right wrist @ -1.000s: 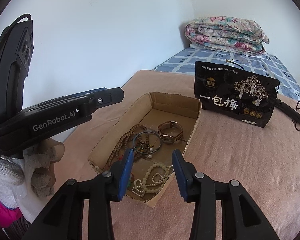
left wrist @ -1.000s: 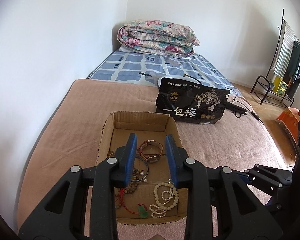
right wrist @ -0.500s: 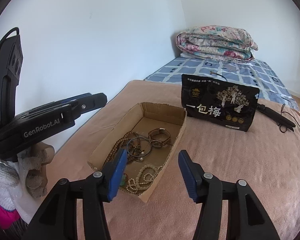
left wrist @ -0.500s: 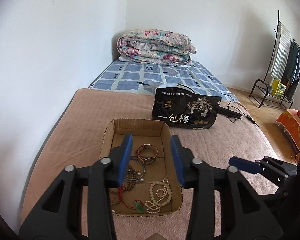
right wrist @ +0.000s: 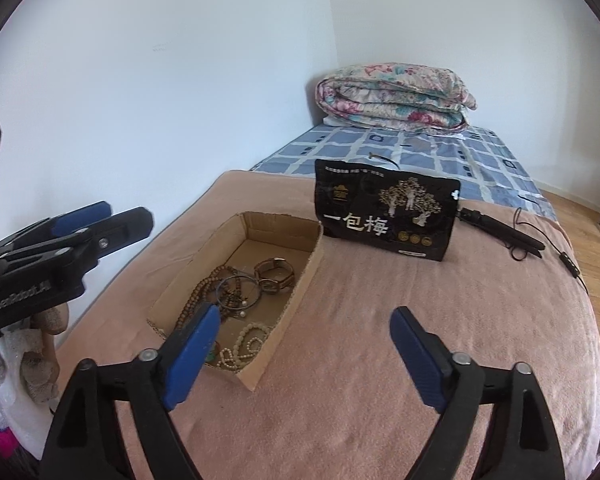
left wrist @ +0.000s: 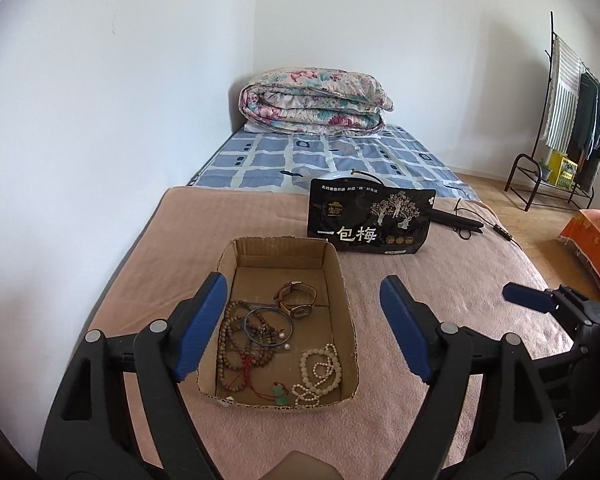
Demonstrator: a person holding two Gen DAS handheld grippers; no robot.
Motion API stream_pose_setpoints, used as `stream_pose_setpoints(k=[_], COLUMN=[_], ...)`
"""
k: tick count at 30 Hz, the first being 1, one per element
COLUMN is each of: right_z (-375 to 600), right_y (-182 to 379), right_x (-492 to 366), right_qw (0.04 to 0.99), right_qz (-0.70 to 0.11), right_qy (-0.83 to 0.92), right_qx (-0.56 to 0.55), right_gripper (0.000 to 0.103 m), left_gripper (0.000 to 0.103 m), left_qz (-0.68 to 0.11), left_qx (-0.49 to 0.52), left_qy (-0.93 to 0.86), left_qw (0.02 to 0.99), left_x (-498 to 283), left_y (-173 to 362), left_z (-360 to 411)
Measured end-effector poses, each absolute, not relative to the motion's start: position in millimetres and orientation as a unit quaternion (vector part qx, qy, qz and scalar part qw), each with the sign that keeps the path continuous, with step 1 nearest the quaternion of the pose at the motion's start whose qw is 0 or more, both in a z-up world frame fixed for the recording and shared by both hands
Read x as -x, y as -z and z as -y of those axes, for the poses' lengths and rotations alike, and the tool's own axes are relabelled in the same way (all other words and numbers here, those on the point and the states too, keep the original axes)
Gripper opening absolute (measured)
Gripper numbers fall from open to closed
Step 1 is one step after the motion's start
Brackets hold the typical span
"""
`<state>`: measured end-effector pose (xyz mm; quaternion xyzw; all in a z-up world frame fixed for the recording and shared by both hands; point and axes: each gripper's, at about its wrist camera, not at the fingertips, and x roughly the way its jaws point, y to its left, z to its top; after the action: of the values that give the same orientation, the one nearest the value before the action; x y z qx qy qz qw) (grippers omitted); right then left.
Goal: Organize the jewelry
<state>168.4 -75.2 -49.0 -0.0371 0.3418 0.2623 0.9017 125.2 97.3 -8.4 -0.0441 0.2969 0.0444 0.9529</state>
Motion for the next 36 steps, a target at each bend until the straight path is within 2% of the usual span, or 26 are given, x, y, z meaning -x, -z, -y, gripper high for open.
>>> stream_pose_setpoints(k=[3, 5, 7, 16, 20, 36], right_z=[80.9, 83.1, 86.0, 94.3, 96.7, 92.6], right_y=[48.3, 48.8, 49.6, 54.5, 54.9, 60.3], right_x=[-167.1, -167.6, -168.0, -170.1, -171.1, -170.7], right_qw=[0.909, 0.911, 0.912, 0.915, 0.915, 0.912], right_qz=[-0.334, -0.333, -0.334, -0.337, -0.339, -0.344], right_qy=[-0.247, -0.239, -0.235, -0.218, -0.216, -0.217], right_qx=[0.040, 0.045, 0.046, 0.050, 0.046, 0.052], right_gripper=[0.103, 0.103, 0.103, 0.103, 0.103, 0.103], left_gripper=[0.083, 0.090, 0.092, 0.093, 0.099, 0.100], left_qz=[-0.302, -0.304, -0.305, -0.328, -0.327, -0.322], left_qx=[0.044, 0.037, 0.033, 0.023, 0.015, 0.020], left_qy=[-0.045, -0.051, -0.052, -0.050, -0.056, -0.056], left_qw=[0.951, 0.951, 0.951, 0.943, 0.943, 0.945], left_x=[-121.4, -120.0, -116.4, -112.2, -111.8, -110.9], left_y=[10.2, 12.5, 14.9, 25.9, 24.8, 23.1], left_z=[-95.2, -93.5, -90.7, -78.2, -74.2, -76.4])
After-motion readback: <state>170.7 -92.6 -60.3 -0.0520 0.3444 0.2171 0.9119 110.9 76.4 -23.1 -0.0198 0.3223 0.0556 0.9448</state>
